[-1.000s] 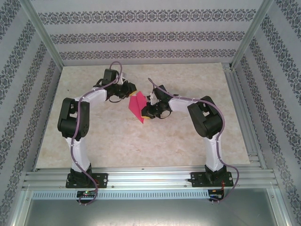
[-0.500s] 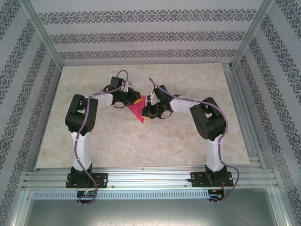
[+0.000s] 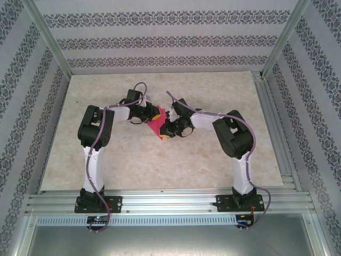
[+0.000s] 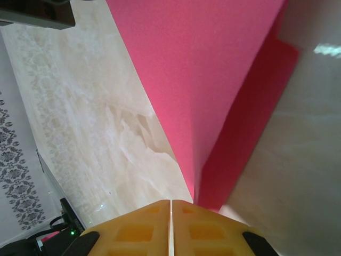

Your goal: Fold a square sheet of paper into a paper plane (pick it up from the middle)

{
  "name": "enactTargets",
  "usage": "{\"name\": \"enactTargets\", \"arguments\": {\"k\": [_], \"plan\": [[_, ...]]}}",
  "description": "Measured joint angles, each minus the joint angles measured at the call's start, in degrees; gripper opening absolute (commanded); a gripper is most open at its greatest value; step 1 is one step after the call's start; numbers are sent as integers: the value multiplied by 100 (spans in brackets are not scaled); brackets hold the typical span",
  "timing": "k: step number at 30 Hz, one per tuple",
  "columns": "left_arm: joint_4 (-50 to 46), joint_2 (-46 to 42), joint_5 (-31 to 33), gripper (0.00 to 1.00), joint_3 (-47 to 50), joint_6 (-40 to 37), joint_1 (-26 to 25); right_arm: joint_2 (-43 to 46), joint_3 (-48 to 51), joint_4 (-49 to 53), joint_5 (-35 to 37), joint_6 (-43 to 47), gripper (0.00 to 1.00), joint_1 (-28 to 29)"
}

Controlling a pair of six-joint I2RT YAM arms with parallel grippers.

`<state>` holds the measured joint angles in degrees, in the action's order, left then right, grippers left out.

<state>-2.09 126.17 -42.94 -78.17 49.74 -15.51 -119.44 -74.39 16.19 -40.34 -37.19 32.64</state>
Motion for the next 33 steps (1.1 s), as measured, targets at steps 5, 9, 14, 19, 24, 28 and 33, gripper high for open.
{"name": "enactTargets", "arguments": {"k": [5, 9, 14, 19, 24, 28, 33], "plan": [[-9, 11, 0, 18, -11, -31, 0, 0, 0, 11, 2, 0, 10, 0], [-33, 11, 13, 18, -17, -72, 0, -31, -2, 24, 46, 28, 10, -2], [-131, 33, 13, 17, -85, -125, 0, -186, -15, 129, 208, 151, 9, -17], [-214, 70, -9, 17, -160, -153, 0, -186, -52, 205, 275, 254, 9, -15], [-267, 76, -9, 17, -184, -210, 0, -157, -90, 275, 282, 271, 10, -11], [-306, 81, -9, 17, -203, -254, 0, 7, -90, 396, 280, 260, 10, -11], [-332, 81, -7, 17, -214, -280, -2, 83, -90, 330, 273, 232, 10, -2]]}}
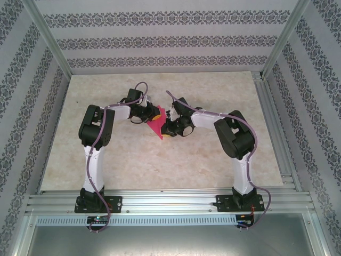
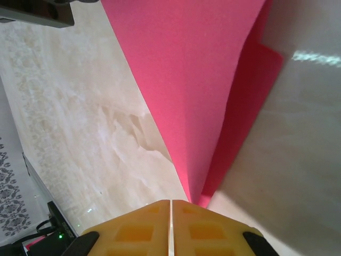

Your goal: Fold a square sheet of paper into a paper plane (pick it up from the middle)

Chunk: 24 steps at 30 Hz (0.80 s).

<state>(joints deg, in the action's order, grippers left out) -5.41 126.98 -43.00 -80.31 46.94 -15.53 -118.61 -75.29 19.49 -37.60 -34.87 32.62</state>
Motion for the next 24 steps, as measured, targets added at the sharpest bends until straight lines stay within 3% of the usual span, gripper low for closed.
{"name": "enactTargets", "arguments": {"k": [15, 24], "plan": [[-79, 13, 22, 17, -52, -22, 0, -323, -262, 413, 278, 249, 9, 151], [-166, 13, 22, 17, -76, -61, 0, 149, -275, 1099, 743, 372, 12, 177]]}}
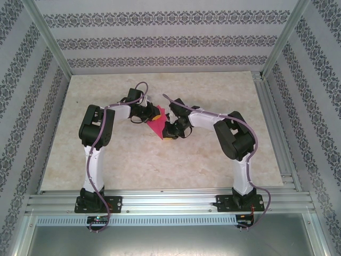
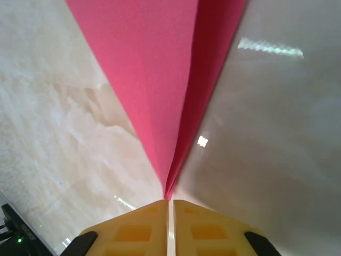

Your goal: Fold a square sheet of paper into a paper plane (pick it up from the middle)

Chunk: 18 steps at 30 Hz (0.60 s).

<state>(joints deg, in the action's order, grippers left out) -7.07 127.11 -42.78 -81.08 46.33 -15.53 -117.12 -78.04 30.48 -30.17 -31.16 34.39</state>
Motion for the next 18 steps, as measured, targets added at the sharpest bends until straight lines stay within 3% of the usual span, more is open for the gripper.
{"name": "enactTargets", "arguments": {"k": [7, 18], "plan": [[-2, 0, 0, 17, 0, 0, -2, 125, -260, -258, -81, -98, 12, 2], [-66, 35, 17, 16, -79, -44, -2, -509, -168, -542, -267, -216, 10, 26]]}}
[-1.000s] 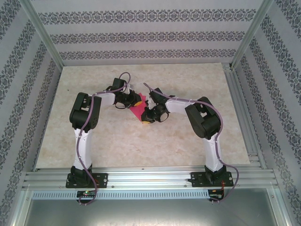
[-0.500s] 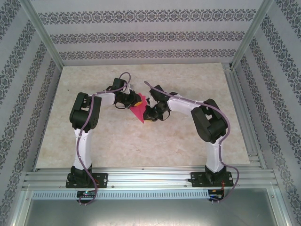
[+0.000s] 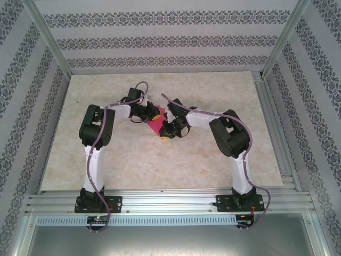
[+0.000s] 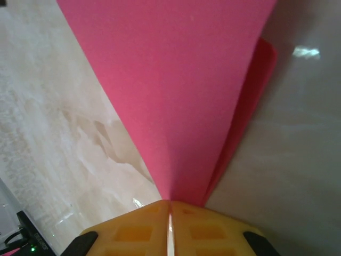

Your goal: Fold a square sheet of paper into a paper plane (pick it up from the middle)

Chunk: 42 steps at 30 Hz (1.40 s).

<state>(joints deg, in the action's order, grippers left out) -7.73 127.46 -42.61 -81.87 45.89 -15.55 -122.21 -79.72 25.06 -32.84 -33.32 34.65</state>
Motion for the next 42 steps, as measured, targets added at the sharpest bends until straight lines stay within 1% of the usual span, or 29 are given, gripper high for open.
{"name": "enactTargets", "arguments": {"k": [1, 3, 5, 7, 9, 11, 12, 14, 15, 20, 23, 26, 28, 33, 37, 40, 42], "plan": [[-4, 0, 0, 17, -4, -2, 0, 0, 0, 0, 2, 0, 11, 2], [-9, 2, 0, 17, -7, -15, 0, 33, 4, -9, 4, -2, 17, 2], [-7, 2, -15, 19, -7, -17, 0, 133, 61, -24, 4, -39, 20, -22], [17, 0, -66, 24, -7, -9, 0, 348, 136, -22, 9, -107, 25, -70], [74, -22, -136, 29, -7, 48, 0, 634, 175, -22, 87, -131, 26, -181], [76, -70, -197, 38, -9, 81, 0, 885, 175, -24, 223, -129, 28, -328], [59, -127, -210, 41, -9, 79, 0, 984, 175, -26, 310, -127, 29, -404], [-28, -299, -199, 43, -28, 85, 0, 1038, 168, -26, 439, -125, 30, -514], [-96, -422, -177, 45, -55, 61, 4, 1008, 162, -17, 518, -129, 31, -553], [-313, -1237, 133, 45, -33, -94, 46, 562, -74, 85, 612, -127, 33, -479], [-345, -1729, 326, 45, 164, -199, 144, 280, -361, 153, 673, -127, 35, -393], [-356, -2002, 448, 45, 439, -249, 280, 170, -540, 205, 737, -127, 35, -315], [-367, -2046, 474, 45, 651, -260, 330, 92, -684, 223, 758, -118, 34, -278], [-393, -2046, 553, 43, 1193, -260, 354, -170, -1016, 251, 748, -90, 27, -240], [-387, -2061, 564, 43, 1550, -234, 365, -420, -1187, 286, 750, -87, 26, -240], [-323, -2133, 568, 43, 1814, -188, 393, -529, -1279, 437, 754, -52, 17, -238], [-256, -2256, 568, 43, 2017, -138, 426, -560, -1338, 492, 754, 17, 7, -238]]}}
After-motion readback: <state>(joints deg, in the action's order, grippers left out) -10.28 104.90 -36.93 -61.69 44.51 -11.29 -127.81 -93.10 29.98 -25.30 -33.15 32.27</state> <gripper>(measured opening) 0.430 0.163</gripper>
